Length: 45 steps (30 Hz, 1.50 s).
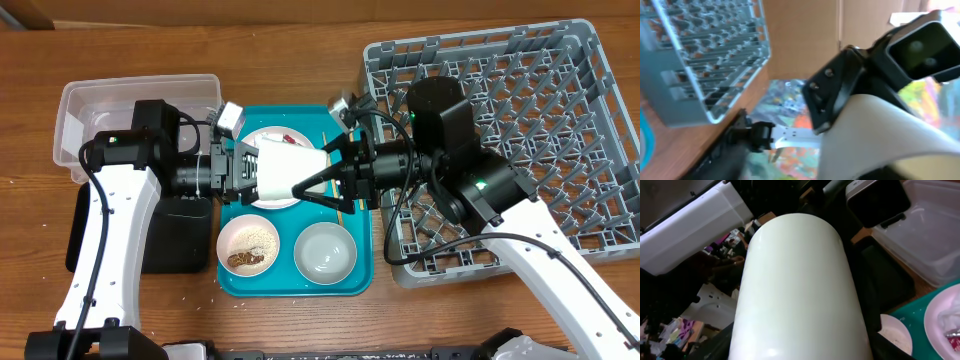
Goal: Sort waste into correct bins and load items into the dishwasher
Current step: 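Carry the cup with the right gripper and set it upside down in the rack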
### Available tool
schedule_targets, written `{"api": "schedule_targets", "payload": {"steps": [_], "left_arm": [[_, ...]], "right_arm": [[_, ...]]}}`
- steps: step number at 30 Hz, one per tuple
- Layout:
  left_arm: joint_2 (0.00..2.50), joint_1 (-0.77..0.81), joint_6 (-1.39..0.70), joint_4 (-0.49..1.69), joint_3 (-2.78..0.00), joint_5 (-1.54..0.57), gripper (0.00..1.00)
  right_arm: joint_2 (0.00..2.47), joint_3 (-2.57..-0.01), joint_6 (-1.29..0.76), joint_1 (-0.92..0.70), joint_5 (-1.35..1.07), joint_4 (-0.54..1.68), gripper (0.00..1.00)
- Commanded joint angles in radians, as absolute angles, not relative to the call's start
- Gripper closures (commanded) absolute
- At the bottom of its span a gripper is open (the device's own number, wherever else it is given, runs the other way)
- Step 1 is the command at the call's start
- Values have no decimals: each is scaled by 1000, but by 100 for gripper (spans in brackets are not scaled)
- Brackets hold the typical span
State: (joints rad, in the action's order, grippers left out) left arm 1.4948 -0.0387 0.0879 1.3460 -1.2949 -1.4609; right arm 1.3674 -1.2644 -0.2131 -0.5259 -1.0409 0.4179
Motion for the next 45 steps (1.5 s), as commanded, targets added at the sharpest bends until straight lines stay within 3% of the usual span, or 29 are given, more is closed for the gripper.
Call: {"api": "schedule_targets", "payload": {"steps": [1, 8, 10, 14, 18, 30, 37, 41, 45], "left_arm": [[1483, -33, 79, 1332, -1308, -1237, 0], [1483, -33, -87, 1333, -1308, -867, 0], [1483, -33, -94, 1332, -1308, -852, 0], [1483, -32, -93, 1320, -1308, -852, 0], [1483, -32, -94, 1305, -1308, -853, 0], [1483, 10, -93, 1301, -1308, -830, 0], [1483, 41, -94, 1279, -1308, -804, 0], [1483, 79, -109, 1278, -1308, -714, 0], [1483, 161, -166, 1263, -1308, -574, 0]], "right_arm": [[1296, -1289, -212, -483, -965, 485, 41], [1184, -1291, -291, -410, -350, 830, 46], [1160, -1291, -365, -410, -138, 953, 45], [1167, -1291, -506, -411, 25, 1179, 45], [1224, -1286, -578, -411, 77, 1339, 45], [1452, -1269, -576, -411, 32, 1496, 44], [1468, -1272, -517, -411, -54, 1494, 23], [1468, -1297, -517, -411, -55, 1502, 1], [1465, -1386, -516, -411, -53, 1491, 0]]}}
